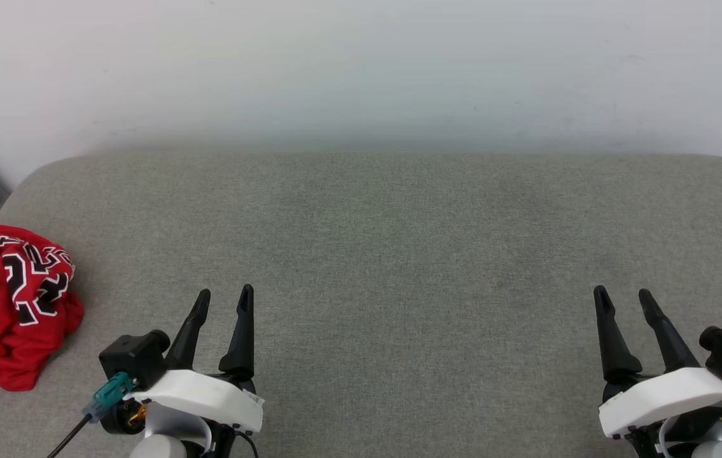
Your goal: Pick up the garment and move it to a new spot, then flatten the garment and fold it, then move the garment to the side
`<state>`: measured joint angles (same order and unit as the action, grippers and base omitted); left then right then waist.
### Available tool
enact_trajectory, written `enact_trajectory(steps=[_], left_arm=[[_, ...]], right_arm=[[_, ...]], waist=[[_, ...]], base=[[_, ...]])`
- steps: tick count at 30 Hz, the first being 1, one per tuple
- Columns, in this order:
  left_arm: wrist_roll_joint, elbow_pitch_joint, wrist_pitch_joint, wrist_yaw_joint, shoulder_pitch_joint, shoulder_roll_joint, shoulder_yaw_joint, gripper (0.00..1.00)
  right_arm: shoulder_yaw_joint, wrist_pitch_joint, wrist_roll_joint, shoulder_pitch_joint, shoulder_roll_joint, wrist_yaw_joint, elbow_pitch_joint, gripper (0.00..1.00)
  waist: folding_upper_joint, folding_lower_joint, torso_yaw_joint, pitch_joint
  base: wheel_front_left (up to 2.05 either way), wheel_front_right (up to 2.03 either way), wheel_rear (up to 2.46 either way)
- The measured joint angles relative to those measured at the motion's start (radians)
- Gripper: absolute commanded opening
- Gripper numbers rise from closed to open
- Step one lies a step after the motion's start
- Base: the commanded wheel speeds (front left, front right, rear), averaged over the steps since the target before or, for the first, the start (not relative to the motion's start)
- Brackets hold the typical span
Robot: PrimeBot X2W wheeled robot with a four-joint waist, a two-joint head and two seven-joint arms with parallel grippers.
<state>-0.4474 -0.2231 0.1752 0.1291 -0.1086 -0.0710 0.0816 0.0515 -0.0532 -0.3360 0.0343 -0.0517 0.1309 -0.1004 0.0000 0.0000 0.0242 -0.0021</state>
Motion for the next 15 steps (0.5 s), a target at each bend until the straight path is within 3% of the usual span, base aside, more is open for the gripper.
enact_trajectory(steps=[15], left_arm=[[0.143, -0.011, 0.032, 0.0, -0.012, 0.001, 0.004, 1.0]], right_arm=[[0.011, -0.004, 0.111, -0.014, 0.0, 0.0, 0.018, 1.0]], waist=[[0.0, 0.0, -0.002, 0.003]], base=[[0.0, 0.0, 0.0]])
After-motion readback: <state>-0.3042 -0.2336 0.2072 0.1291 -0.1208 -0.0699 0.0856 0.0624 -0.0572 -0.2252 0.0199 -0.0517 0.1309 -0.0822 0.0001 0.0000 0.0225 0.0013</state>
